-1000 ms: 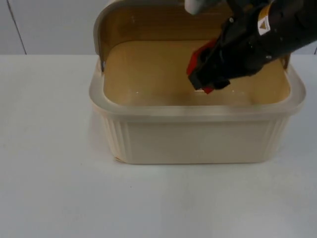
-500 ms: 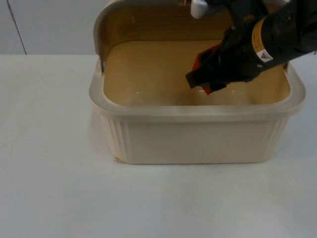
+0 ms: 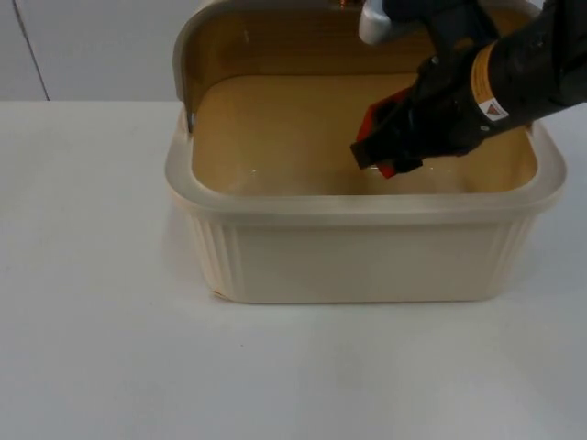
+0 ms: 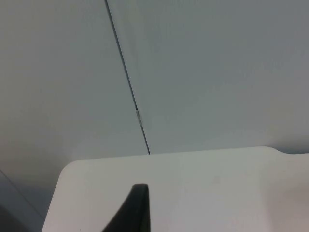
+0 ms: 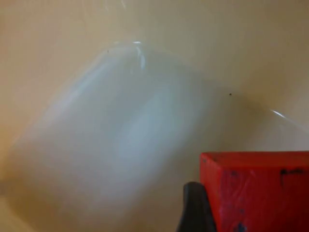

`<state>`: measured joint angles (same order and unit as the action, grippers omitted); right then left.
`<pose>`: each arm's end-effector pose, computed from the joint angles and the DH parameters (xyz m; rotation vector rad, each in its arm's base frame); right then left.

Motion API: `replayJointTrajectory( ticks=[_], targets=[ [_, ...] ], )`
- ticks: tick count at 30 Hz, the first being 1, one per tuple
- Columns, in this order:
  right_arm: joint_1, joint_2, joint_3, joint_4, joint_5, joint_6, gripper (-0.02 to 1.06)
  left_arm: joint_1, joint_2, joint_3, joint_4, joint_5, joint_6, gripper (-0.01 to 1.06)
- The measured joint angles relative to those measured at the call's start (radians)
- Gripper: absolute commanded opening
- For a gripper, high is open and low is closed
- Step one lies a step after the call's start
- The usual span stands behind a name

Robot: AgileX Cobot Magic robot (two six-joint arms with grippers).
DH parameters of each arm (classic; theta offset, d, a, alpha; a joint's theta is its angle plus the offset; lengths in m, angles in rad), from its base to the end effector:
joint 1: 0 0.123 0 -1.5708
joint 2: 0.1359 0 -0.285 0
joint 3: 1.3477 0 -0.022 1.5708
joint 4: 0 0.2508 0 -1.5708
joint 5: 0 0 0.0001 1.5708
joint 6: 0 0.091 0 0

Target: Open the box lid with the left hand, place the block into the box with the right hand, then close the box lid with the left hand.

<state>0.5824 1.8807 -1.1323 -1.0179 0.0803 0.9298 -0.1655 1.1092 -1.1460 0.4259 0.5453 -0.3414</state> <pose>0.3405 0.2167 0.1847 -0.7141 2.1642 0.1834 0.2374 -0.0198 0.4128 0.0463 1.9436 0.1199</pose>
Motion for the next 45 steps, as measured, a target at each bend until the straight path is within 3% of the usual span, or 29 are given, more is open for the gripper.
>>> replayJointTrajectory(
  ticks=[4,7,8,12,13,17,28,36,45],
  targets=[
    [0.000,0.002,0.000,0.002,0.010,0.001,0.01,0.000,0.000,0.000,0.000,0.000,0.000,1.04],
    [0.000,0.002,0.000,0.002,0.030,0.001,0.16,0.000,0.000,0.000,0.004,0.000,0.000,1.04],
    [-0.004,0.004,0.000,0.002,0.034,0.006,0.16,0.000,0.000,0.000,0.004,0.000,0.000,1.04],
    [-0.021,0.005,0.000,0.002,0.034,0.052,0.58,0.000,0.000,0.000,0.004,-0.002,0.000,1.04],
    [-0.030,0.005,0.000,0.002,0.034,0.076,0.58,0.000,0.000,0.000,0.004,-0.002,0.000,1.04],
    [-0.045,0.005,0.000,0.002,0.030,0.119,1.06,0.000,0.000,0.000,0.004,-0.002,0.000,1.04],
    [-0.047,-0.020,0.000,0.004,-0.043,0.125,1.05,0.000,0.000,0.000,0.004,-0.002,0.000,1.04],
    [-0.047,-0.062,0.000,0.004,-0.046,0.125,1.05,0.000,0.000,0.000,0.004,-0.002,0.000,1.04],
    [0.051,-0.153,0.063,0.006,0.056,0.067,1.05,0.000,0.000,0.000,0.006,-0.002,0.000,1.04]
  ],
)
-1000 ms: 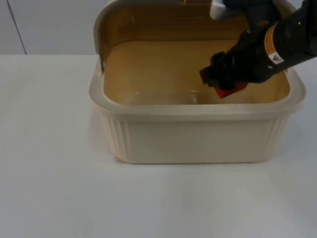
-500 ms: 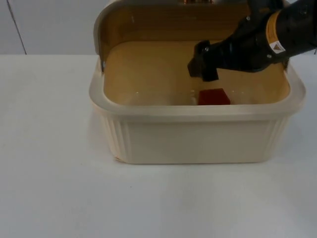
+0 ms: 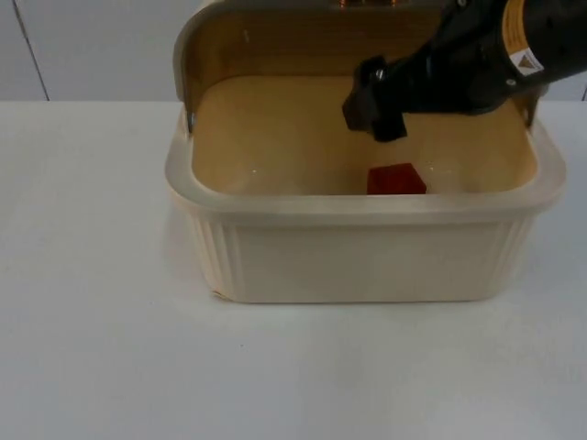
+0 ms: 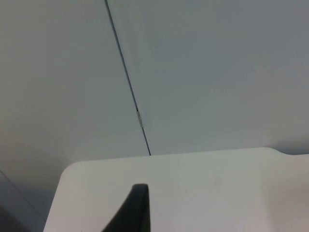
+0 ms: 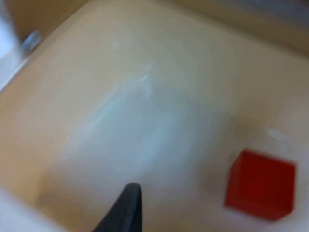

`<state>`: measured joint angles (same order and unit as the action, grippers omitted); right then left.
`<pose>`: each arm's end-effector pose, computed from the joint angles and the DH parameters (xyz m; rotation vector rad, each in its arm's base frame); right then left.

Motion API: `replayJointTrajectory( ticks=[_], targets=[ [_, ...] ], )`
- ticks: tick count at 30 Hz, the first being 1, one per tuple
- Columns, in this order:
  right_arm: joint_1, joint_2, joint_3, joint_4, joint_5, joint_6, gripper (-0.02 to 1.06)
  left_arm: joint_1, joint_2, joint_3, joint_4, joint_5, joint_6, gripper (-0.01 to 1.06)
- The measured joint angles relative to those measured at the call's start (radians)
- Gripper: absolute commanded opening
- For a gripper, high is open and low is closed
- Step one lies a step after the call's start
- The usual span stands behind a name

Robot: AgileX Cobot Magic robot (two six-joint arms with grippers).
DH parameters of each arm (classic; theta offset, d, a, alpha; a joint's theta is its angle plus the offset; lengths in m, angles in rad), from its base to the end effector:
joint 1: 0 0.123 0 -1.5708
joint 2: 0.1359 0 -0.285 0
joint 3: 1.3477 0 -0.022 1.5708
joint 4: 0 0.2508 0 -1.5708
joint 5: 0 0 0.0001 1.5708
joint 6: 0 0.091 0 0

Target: Open the box lid with the left hand, place the block into the box with the right hand, then close the box lid with the left hand.

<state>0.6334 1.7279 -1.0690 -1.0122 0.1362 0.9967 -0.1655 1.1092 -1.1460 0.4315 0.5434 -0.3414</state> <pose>0.3104 0.2149 0.2243 -0.6419 2.1237 0.2171 0.2375 -0.0197 0.4130 0.0497 1.9407 0.1250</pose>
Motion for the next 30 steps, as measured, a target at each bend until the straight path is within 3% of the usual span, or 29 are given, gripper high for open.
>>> replayJointTrajectory(
  ticks=[4,10,13,18,25,28,30],
  targets=[
    [0.072,-0.086,0.094,0.046,0.014,-0.007,1.05,0.000,0.000,0.000,0.002,0.000,0.000,1.04],
    [0.094,-0.191,0.141,0.081,0.052,-0.009,1.05,0.000,0.000,0.000,0.002,-0.002,0.000,1.04],
    [0.098,-0.288,0.153,0.115,0.182,-0.009,1.05,0.000,0.000,0.000,0.002,-0.002,0.000,1.04],
    [0.098,-0.409,0.157,0.141,0.281,-0.012,1.05,0.000,0.000,0.000,0.002,-0.004,0.000,1.04],
    [0.098,-0.526,0.112,0.151,0.279,0.042,1.05,0.000,0.000,0.000,0.002,-0.019,0.000,1.04],
    [0.087,-0.578,0.073,0.127,0.267,0.146,1.05,0.000,0.000,0.000,0.002,-0.020,0.000,1.04],
    [0.048,-0.608,0.043,0.110,0.287,0.119,1.05,0.000,0.000,0.000,0.002,-0.023,0.000,1.04]
  ],
)
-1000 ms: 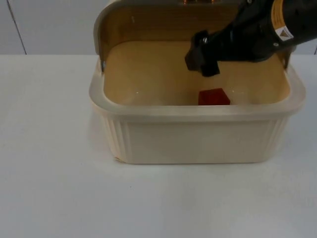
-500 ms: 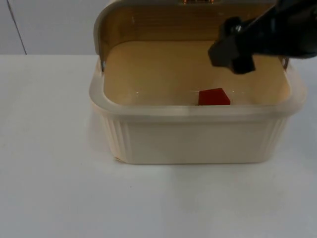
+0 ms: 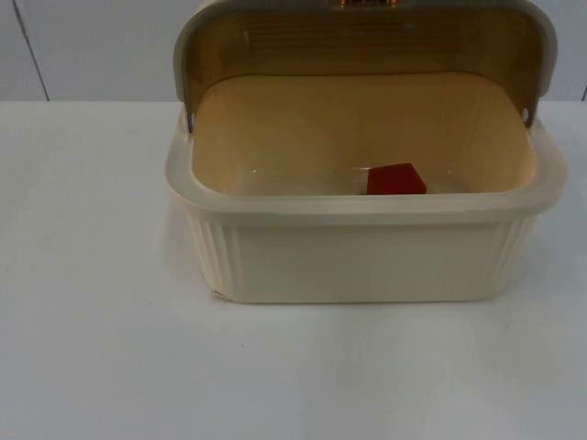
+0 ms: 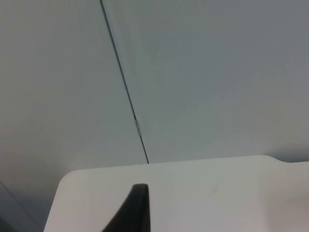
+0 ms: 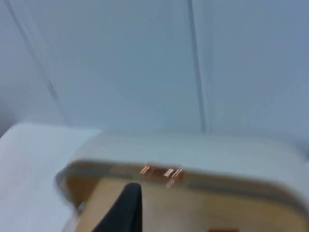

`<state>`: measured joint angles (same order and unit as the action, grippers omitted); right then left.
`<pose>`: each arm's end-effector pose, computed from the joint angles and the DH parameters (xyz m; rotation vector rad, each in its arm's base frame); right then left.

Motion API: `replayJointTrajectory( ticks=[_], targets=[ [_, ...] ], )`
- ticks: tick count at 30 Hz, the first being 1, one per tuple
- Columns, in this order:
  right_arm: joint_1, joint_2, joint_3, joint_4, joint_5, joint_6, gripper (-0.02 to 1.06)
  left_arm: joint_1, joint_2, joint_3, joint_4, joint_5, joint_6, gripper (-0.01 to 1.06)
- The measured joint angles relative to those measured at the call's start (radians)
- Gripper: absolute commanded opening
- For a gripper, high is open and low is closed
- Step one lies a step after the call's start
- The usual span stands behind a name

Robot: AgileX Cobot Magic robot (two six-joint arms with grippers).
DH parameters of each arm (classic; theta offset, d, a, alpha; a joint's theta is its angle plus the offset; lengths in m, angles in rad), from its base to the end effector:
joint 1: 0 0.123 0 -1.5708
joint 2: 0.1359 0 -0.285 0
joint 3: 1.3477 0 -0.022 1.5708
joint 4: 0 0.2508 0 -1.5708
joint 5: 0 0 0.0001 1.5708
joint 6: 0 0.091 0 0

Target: Open the box lid with the left hand, place the block into the box with the right hand, then close the box lid with the left hand.

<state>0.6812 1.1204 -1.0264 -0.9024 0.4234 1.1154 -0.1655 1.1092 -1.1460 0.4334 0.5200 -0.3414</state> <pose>0.2093 0.1318 0.3905 -0.1611 1.8423 0.3550 0.2382 -0.0205 0.4148 0.0571 1.9188 0.1184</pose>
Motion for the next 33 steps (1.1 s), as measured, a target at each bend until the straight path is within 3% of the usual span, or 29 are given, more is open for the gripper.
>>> replayJointTrajectory(
  ticks=[3,5,6,7,8,11,12,14,16,18,22,23,25,27,31,33],
  targets=[
    [-0.080,-0.019,-0.029,0.002,0.029,-0.047,1.05,0.000,0.000,0.000,0.000,-0.002,0.000,1.04],
    [-0.223,-0.029,-0.044,0.074,0.040,-0.162,1.05,0.000,0.000,0.000,0.000,-0.002,0.000,1.04],
    [-0.297,-0.029,-0.049,0.171,0.035,-0.266,1.05,0.000,0.000,0.000,0.000,-0.002,0.000,1.04],
    [-0.297,-0.029,-0.049,0.171,0.035,-0.266,1.05,0.000,0.000,0.000,0.000,-0.002,0.000,1.04],
    [-0.396,-0.030,-0.051,0.319,0.029,-0.388,1.05,0.000,0.000,0.000,0.000,-0.002,0.000,1.04],
    [-0.684,-0.025,-0.053,0.887,0.024,-0.967,1.05,0.000,0.000,0.000,0.000,-0.002,0.000,1.04],
    [-0.684,-0.025,-0.053,0.887,0.024,-0.967,1.05,0.000,0.000,0.000,0.000,-0.002,0.000,1.04],
    [-0.864,-0.008,-0.055,1.129,0.001,-1.254,1.05,0.000,0.000,0.000,0.000,-0.002,0.000,1.04],
    [-0.926,0.013,-0.055,1.119,-0.009,-1.295,1.05,0.000,0.000,0.000,0.000,-0.002,0.000,1.04],
    [-0.928,0.022,-0.055,1.084,-0.015,-1.268,1.05,0.000,0.000,0.000,0.000,-0.002,0.000,1.04],
    [-0.838,0.051,-0.055,0.780,-0.027,-1.043,1.05,0.000,0.000,0.000,0.000,-0.002,0.000,1.04],
    [-0.838,0.051,-0.055,0.780,-0.027,-1.043,1.05,0.000,0.000,0.000,0.000,-0.002,0.000,1.04],
    [-0.796,0.060,-0.050,0.633,-0.029,-0.901,1.05,0.000,0.000,0.000,0.000,-0.002,0.000,1.04],
    [-0.772,0.061,-0.036,0.557,-0.036,-0.814,1.05,0.000,0.000,0.000,0.000,-0.002,0.000,1.04],
    [-0.748,0.062,-0.030,0.540,-0.043,-0.784,1.05,0.000,0.000,0.000,0.000,-0.002,0.000,1.04],
    [-0.746,0.062,-0.028,0.679,-0.050,-0.897,1.05,0.000,0.000,0.000,0.000,-0.002,0.000,1.04]
  ],
)
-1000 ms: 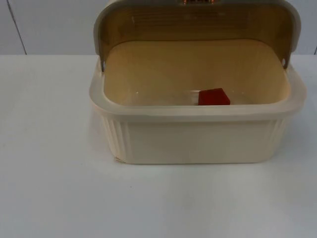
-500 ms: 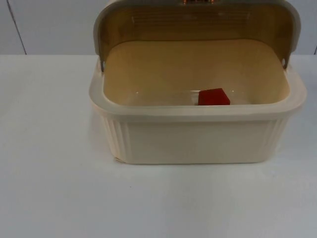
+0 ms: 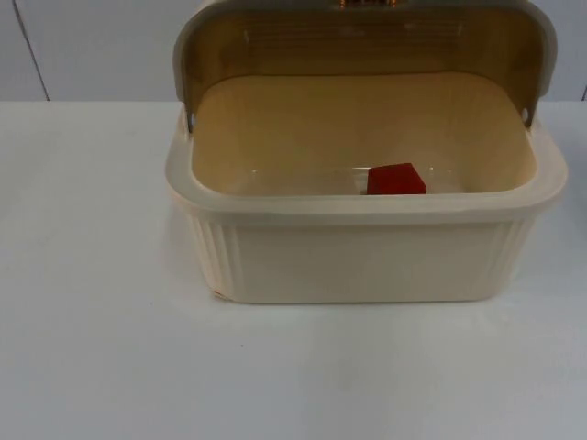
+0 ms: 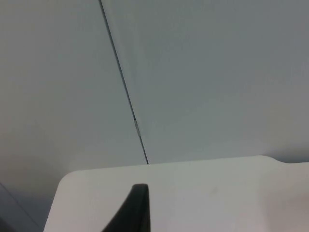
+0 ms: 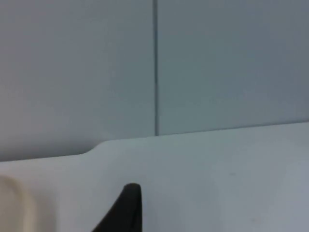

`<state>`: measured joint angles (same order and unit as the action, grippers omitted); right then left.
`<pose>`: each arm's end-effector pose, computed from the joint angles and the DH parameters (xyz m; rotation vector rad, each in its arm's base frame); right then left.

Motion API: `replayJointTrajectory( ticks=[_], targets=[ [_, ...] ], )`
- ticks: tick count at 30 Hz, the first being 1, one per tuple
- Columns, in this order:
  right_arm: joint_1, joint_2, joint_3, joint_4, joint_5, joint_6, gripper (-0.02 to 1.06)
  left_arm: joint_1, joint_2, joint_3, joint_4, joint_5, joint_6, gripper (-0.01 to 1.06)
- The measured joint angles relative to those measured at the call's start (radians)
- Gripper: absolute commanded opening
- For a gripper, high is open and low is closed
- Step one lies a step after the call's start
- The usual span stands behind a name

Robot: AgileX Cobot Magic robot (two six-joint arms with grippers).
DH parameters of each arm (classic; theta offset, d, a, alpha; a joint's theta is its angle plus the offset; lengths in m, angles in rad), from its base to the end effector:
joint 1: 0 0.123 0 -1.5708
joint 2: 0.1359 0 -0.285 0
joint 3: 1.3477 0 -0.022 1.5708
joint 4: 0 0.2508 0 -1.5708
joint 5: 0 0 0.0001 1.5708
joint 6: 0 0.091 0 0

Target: Open the box lid with the left hand, place the block into the box with the right hand, then close the box lid with the left hand.

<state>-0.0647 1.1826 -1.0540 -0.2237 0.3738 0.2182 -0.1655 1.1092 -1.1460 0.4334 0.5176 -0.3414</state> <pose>0.2626 -0.0244 0.3746 0.1261 1.9739 -0.1161 0.2383 -0.0206 0.4150 0.0577 1.9166 0.1175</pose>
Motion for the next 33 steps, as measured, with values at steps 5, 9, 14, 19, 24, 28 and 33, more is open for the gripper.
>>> replayJointTrajectory(
  ticks=[5,9,14,19,24,28,33],
  targets=[
    [0.000,0.000,0.000,0.247,0.000,-0.227,1.05,0.000,0.000,0.000,0.000,0.000,0.000,1.04],
    [0.000,0.000,0.000,0.302,-0.002,-0.303,1.05,0.000,0.000,0.000,0.000,0.000,0.000,1.04],
    [0.000,0.000,0.000,0.302,-0.002,-0.303,1.05,0.000,0.000,0.000,0.000,0.016,0.000,1.04],
    [0.000,0.000,0.000,0.293,-0.002,-0.295,1.05,0.000,0.000,0.000,0.000,0.047,-0.019,1.04],
    [0.000,0.000,0.000,0.257,0.004,-0.258,1.05,0.000,0.000,0.000,0.000,0.099,-0.136,1.04],
    [0.000,0.000,0.000,0.255,0.004,-0.256,1.05,0.000,0.000,0.000,0.004,0.130,-0.170,1.04],
    [0.000,0.000,0.000,0.255,0.005,-0.256,1.05,0.000,0.000,0.000,0.028,0.126,-0.175,1.04]
  ],
)
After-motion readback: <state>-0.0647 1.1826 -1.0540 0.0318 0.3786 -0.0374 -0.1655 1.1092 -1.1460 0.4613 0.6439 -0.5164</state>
